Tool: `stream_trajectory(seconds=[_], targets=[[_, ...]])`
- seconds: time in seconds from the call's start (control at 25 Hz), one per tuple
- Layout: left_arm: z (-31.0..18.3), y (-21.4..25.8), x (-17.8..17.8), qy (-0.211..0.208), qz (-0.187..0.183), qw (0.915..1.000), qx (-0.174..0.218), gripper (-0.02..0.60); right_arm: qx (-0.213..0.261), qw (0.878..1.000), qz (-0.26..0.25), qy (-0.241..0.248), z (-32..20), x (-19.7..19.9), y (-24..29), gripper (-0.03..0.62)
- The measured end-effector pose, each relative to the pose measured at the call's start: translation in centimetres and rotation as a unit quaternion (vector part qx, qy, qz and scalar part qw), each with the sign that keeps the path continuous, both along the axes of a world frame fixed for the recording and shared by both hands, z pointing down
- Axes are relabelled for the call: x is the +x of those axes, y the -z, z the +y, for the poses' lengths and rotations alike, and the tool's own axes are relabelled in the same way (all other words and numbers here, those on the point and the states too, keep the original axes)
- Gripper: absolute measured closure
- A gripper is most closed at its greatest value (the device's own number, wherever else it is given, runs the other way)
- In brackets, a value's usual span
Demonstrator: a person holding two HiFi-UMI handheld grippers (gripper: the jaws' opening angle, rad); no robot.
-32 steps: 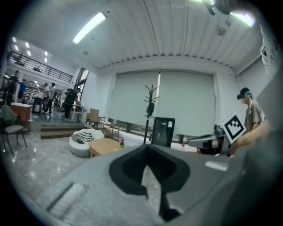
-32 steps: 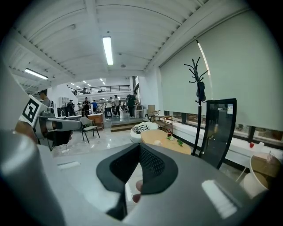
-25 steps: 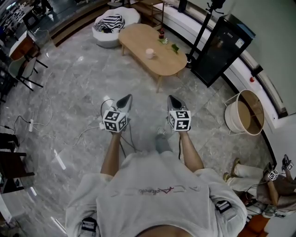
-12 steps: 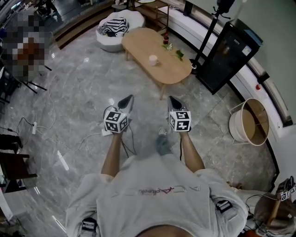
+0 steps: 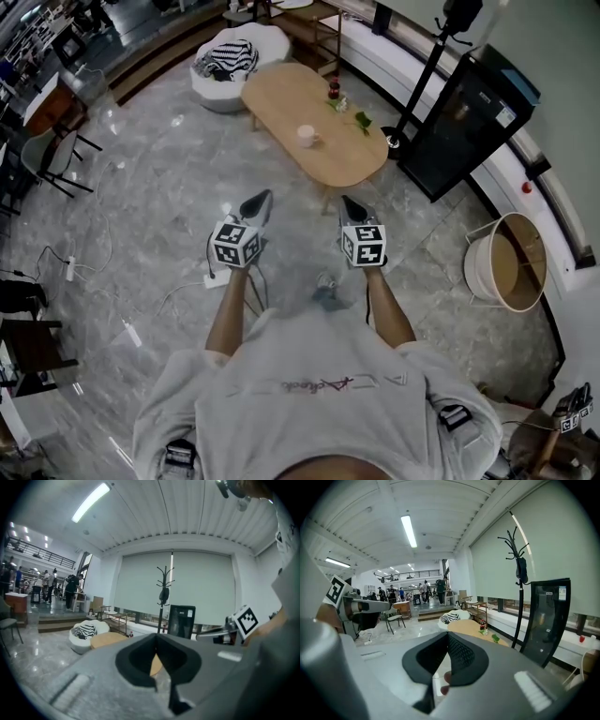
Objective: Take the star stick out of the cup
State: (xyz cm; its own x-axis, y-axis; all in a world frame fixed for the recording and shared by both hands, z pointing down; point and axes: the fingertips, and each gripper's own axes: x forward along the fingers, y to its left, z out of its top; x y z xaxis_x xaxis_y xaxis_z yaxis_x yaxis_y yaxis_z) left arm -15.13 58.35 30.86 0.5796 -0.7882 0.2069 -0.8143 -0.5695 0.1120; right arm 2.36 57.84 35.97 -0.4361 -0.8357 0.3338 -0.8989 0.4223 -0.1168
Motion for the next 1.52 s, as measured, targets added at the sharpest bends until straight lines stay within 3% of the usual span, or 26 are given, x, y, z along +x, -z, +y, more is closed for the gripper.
stream_trajectory(seconds=[0.44, 0.84, 1.16, 1.52], targets=[[-14.1, 0.7, 5.8, 0.014, -0.003, 0.9999, -0.002, 0.581, -0.003, 1.0, 0.001, 0.017, -14.2, 5.5, 0.5, 0.591], [-23.9, -0.4, 9.8, 0.028, 0.0, 0.9996, -0.004, 0.581, -0.007, 0.999, 0.001, 0.034, -24.3, 9.1, -0.7, 0.591], [-28.2, -1.4, 12.3, 0.038, -0.002, 0.9992, -0.01, 0.581, -0.017, 0.999, -0.001, 0.045, -28.9, 11.7, -2.1, 0.591], [-29.2, -3.5, 13.3, 0.046, -0.002, 0.9986, -0.025, 0.581, -0.028, 0.998, -0.002, 0.054, -30.0, 12.4, -4.0, 0.591]])
